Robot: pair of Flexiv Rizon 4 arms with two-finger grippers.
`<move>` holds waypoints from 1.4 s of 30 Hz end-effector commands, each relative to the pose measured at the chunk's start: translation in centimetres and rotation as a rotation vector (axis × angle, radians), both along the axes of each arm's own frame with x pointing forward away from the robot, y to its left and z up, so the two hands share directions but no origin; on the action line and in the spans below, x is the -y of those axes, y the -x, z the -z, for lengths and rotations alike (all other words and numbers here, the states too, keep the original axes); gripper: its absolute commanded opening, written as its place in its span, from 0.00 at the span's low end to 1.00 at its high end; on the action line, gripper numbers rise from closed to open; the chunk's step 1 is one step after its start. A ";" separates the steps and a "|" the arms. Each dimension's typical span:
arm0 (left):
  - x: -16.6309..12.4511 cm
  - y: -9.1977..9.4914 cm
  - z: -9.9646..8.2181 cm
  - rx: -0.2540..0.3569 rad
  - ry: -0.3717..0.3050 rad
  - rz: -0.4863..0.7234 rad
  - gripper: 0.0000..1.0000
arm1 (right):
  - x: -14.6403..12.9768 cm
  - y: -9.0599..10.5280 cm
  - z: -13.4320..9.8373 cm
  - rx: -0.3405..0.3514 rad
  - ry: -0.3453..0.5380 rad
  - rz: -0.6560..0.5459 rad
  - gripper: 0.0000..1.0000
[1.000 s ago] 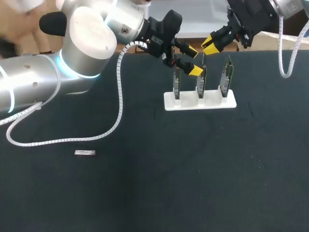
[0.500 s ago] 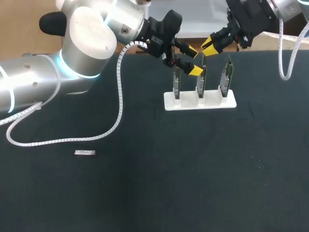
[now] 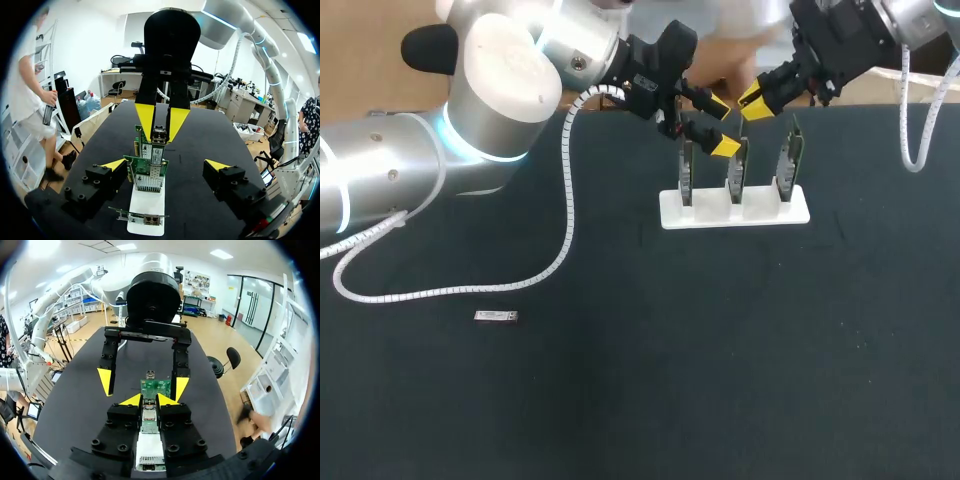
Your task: Pick up the optical module with the left hand, and insert it into the network port with the right hand.
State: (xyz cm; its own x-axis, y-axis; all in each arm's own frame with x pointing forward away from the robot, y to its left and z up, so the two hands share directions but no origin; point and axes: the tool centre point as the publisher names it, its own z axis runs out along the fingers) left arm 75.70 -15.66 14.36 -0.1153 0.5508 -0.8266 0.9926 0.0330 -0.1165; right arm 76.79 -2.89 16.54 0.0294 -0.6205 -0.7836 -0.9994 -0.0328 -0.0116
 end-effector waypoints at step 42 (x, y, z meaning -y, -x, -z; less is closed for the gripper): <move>0.0 -0.2 0.0 -0.002 -0.002 0.003 1.00 | 2.0 0.9 -0.9 -0.052 -0.056 0.056 1.00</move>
